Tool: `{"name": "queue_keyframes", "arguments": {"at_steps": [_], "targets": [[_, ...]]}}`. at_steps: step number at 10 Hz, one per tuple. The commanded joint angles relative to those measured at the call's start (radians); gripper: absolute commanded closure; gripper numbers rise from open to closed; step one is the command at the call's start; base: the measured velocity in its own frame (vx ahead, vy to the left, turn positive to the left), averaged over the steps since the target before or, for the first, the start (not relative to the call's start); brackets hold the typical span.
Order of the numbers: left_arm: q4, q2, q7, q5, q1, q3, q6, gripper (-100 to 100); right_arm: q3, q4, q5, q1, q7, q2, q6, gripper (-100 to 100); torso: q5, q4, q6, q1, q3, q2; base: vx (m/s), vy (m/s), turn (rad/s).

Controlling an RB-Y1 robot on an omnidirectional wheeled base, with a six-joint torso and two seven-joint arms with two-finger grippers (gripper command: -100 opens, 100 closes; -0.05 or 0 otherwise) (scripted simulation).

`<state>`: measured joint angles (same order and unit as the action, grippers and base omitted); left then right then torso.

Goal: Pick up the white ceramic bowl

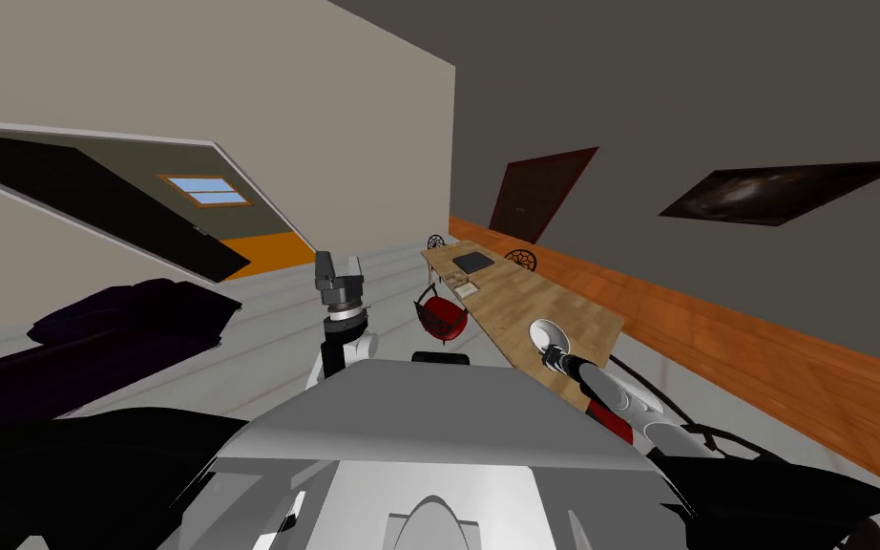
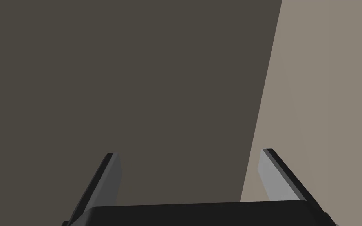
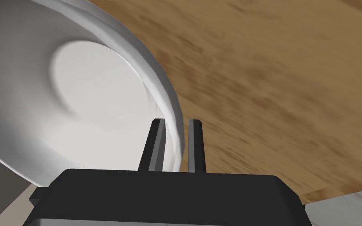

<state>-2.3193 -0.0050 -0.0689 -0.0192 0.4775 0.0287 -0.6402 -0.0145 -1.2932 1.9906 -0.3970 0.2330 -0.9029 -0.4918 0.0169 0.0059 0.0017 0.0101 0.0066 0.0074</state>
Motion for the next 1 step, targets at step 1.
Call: {"name": "queue_keyframes", "arguments": {"at_steps": [1], "targets": [[0.000, 0.000, 0.000, 0.000, 0.000, 0.000, 0.000, 0, 0.000, 0.000, 0.000, 0.000, 0.000, 0.000, 0.000, 0, 0.000, 0.000, 0.000, 0.000, 0.000, 0.000, 0.000, 0.000, 0.000]]}}
